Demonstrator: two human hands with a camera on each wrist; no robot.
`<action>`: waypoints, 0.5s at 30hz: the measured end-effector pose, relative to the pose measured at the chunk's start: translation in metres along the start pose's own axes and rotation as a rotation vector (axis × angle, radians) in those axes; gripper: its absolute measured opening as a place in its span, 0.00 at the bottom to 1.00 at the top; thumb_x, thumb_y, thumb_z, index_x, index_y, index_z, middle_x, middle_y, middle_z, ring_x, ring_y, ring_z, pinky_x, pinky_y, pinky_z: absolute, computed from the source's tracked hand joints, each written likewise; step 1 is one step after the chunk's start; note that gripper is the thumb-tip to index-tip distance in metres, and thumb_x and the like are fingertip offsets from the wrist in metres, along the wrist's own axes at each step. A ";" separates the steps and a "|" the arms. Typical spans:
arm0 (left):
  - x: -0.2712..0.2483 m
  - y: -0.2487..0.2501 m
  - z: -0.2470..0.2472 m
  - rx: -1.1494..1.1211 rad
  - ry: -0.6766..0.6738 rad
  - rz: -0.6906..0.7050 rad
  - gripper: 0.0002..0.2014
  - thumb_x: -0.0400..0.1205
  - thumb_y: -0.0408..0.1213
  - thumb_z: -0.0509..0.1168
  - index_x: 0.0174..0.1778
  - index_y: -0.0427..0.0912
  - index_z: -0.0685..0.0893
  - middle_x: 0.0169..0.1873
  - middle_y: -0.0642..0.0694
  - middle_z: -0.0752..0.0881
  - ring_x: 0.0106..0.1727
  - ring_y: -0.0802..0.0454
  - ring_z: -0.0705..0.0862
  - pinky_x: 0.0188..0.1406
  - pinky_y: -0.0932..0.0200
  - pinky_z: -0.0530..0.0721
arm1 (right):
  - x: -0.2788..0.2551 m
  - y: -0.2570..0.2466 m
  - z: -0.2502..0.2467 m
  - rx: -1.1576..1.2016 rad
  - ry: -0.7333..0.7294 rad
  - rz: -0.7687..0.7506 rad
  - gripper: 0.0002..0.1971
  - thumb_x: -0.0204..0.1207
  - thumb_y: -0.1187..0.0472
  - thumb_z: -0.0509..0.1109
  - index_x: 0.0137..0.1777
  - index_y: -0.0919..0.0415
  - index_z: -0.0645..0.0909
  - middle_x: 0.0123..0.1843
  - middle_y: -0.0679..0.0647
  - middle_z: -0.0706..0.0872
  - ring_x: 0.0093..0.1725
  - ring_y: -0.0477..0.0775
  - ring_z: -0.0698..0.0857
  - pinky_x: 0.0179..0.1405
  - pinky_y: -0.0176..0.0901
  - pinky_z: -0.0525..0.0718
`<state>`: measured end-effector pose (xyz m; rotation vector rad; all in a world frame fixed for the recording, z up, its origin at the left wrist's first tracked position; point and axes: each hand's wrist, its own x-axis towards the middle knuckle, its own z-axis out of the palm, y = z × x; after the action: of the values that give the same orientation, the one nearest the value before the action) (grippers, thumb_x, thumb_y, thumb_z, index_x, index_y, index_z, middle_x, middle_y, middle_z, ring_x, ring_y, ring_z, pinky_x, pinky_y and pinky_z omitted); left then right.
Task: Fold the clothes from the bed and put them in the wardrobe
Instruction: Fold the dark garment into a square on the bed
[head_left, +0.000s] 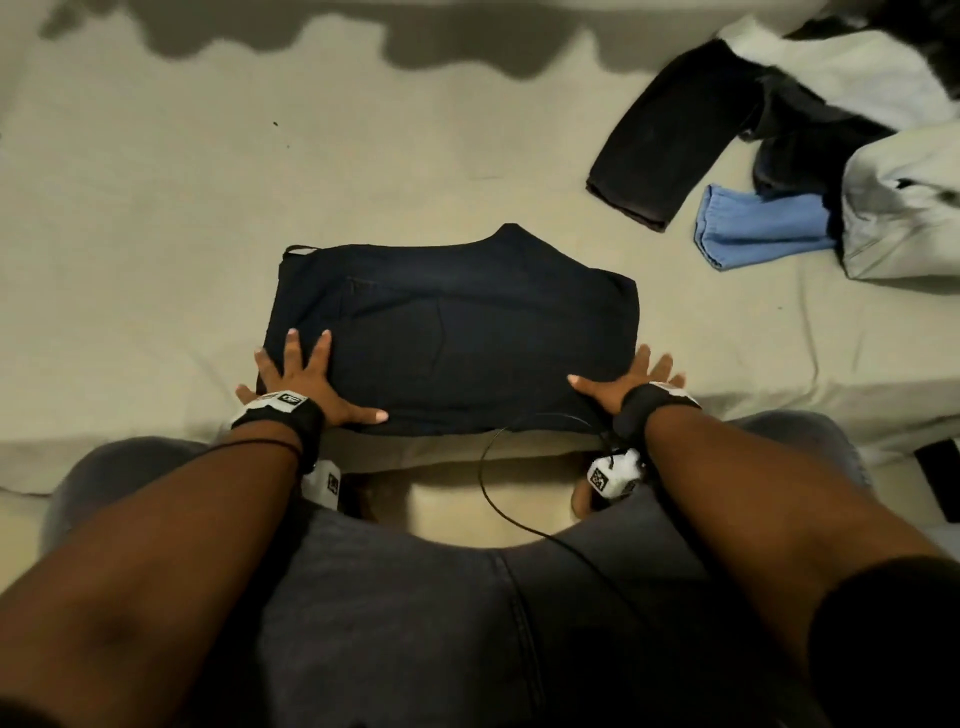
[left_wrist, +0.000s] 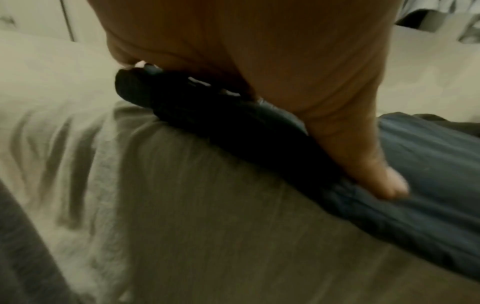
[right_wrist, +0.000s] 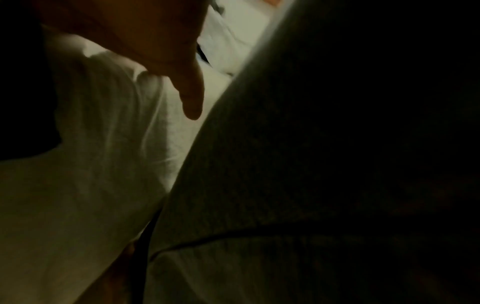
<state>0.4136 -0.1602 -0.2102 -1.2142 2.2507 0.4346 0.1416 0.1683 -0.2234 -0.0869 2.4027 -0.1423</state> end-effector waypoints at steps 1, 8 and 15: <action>-0.006 0.001 -0.001 -0.008 0.015 -0.007 0.75 0.48 0.83 0.73 0.85 0.71 0.35 0.87 0.53 0.29 0.87 0.35 0.31 0.81 0.19 0.46 | -0.007 -0.001 0.000 0.027 0.034 -0.015 0.70 0.56 0.17 0.73 0.87 0.38 0.31 0.90 0.56 0.33 0.88 0.71 0.38 0.86 0.70 0.48; -0.044 0.037 0.010 0.304 0.250 0.469 0.45 0.62 0.61 0.83 0.74 0.59 0.71 0.72 0.46 0.71 0.75 0.39 0.71 0.68 0.36 0.77 | -0.056 -0.027 0.028 -0.455 0.262 -0.616 0.52 0.52 0.31 0.85 0.74 0.45 0.65 0.74 0.54 0.67 0.73 0.63 0.70 0.67 0.65 0.79; -0.041 0.010 -0.008 0.309 0.228 0.332 0.16 0.82 0.36 0.62 0.63 0.56 0.84 0.62 0.42 0.86 0.60 0.37 0.85 0.58 0.44 0.85 | -0.053 -0.018 -0.001 -0.537 0.167 -0.520 0.07 0.77 0.64 0.67 0.49 0.53 0.85 0.57 0.63 0.87 0.51 0.66 0.86 0.52 0.50 0.84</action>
<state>0.4215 -0.1312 -0.1791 -0.7665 2.6077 0.0609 0.1809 0.1557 -0.1851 -0.9794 2.4687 0.2719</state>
